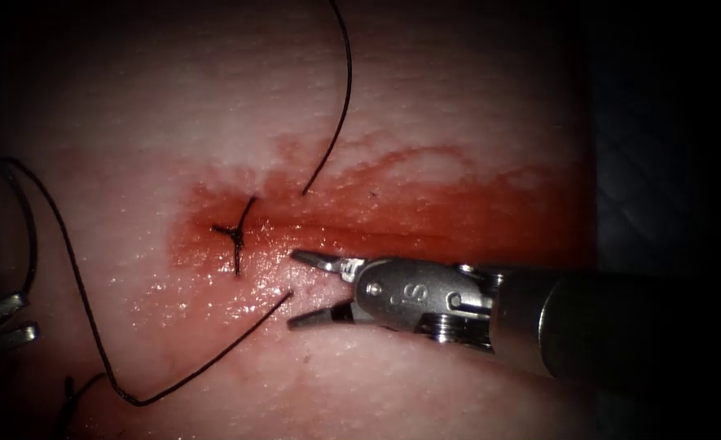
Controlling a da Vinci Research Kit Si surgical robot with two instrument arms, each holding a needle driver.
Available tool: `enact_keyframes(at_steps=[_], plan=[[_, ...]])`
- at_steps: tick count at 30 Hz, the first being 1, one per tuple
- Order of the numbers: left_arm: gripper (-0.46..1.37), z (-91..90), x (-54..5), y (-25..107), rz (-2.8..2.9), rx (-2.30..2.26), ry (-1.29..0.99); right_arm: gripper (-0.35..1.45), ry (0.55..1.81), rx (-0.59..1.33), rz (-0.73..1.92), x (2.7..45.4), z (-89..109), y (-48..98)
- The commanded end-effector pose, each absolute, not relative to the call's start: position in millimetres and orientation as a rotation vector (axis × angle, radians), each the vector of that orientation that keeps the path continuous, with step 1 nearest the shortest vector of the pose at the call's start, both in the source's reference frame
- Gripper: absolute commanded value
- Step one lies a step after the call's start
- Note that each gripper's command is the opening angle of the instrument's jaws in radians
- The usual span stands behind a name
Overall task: Wound Closure
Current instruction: With the right hand pull the suture through the wound
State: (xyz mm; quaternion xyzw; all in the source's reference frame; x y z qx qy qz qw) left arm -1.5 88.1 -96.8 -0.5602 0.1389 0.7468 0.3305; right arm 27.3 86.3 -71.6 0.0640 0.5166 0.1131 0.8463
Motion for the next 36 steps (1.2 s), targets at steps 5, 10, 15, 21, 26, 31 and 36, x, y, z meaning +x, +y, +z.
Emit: enact_keyframes(at_steps=[5,10,15,21,26,31,36], plan=[[-0.35,-96.8,-1.5,88.0,1.954,-1.467,0.360,0.98,1.095,0.139,0.229,27.4,-71.4,86.4],[-0.35,-96.8,-1.7,88.0,1.954,-1.465,0.363,0.78,1.097,0.136,0.223,27.5,-71.2,86.4],[-0.35,-96.9,-1.8,88.0,1.954,-1.466,0.361,-0.35,1.121,0.158,0.204,27.6,-71.2,86.0],[-0.35,-96.8,-1.8,88.0,1.954,-1.467,0.361,-0.35,1.097,0.211,0.201,28.9,-71.2,85.6],[-0.35,-96.8,-1.8,88.0,1.954,-1.467,0.361,-0.35,1.090,0.233,0.199,29.0,-71.8,85.1],[-0.35,-96.4,-1.8,88.1,1.951,-1.471,0.365,-0.35,1.071,0.259,0.216,28.7,-73.4,83.7],[-0.35,-95.8,-1.6,88.5,1.956,-1.477,0.371,-0.35,1.050,0.271,0.205,28.6,-76.3,81.1]])
